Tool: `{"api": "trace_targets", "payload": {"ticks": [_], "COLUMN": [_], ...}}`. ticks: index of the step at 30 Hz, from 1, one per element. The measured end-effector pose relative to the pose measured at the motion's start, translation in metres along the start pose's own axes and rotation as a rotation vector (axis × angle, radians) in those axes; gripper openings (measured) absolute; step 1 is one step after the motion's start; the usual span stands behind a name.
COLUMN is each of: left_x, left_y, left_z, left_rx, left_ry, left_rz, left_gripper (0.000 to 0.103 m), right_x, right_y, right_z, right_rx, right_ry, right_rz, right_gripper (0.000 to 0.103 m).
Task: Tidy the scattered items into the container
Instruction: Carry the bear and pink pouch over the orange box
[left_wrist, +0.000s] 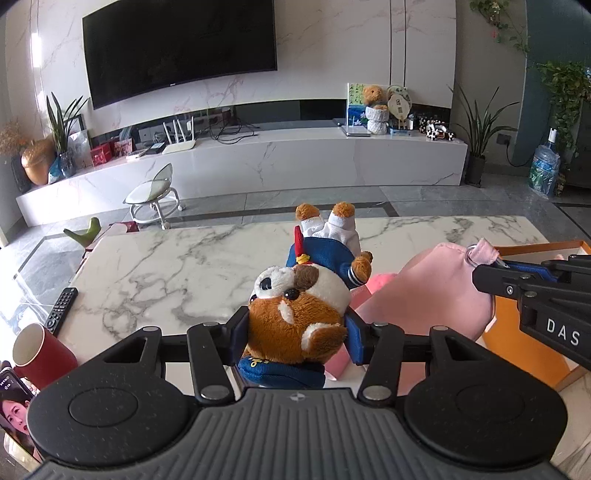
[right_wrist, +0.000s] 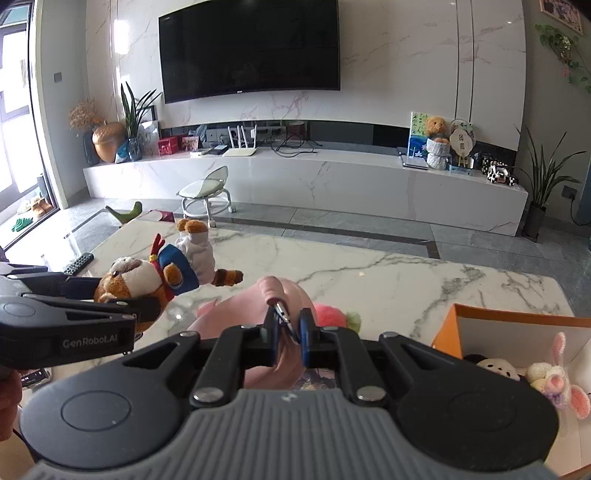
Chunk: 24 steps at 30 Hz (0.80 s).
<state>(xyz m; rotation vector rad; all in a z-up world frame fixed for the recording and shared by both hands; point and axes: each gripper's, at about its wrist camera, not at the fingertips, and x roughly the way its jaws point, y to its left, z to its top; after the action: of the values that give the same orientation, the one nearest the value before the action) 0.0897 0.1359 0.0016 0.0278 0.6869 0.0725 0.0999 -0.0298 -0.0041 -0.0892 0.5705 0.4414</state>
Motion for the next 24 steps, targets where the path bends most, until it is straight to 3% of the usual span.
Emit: {"api": "trace_targets", "payload": {"ticks": [11, 24], "left_x": [-0.043, -0.038], "left_y": [-0.077, -0.202], "left_z": [0.013, 0.028], "left_rx": [0.065, 0.177], "left_ry": [-0.109, -0.15], "left_rz": [-0.109, -0.307], "left_gripper": [0.06, 0.06], "right_x": [-0.083, -0.142], "right_y": [-0.056, -0.174], "right_z": [-0.007, -0.03], "right_rx": [0.097, 0.191], "right_ry": [-0.144, -0.198], "right_rz": [-0.118, -0.327], "right_gripper": [0.012, 0.012]}}
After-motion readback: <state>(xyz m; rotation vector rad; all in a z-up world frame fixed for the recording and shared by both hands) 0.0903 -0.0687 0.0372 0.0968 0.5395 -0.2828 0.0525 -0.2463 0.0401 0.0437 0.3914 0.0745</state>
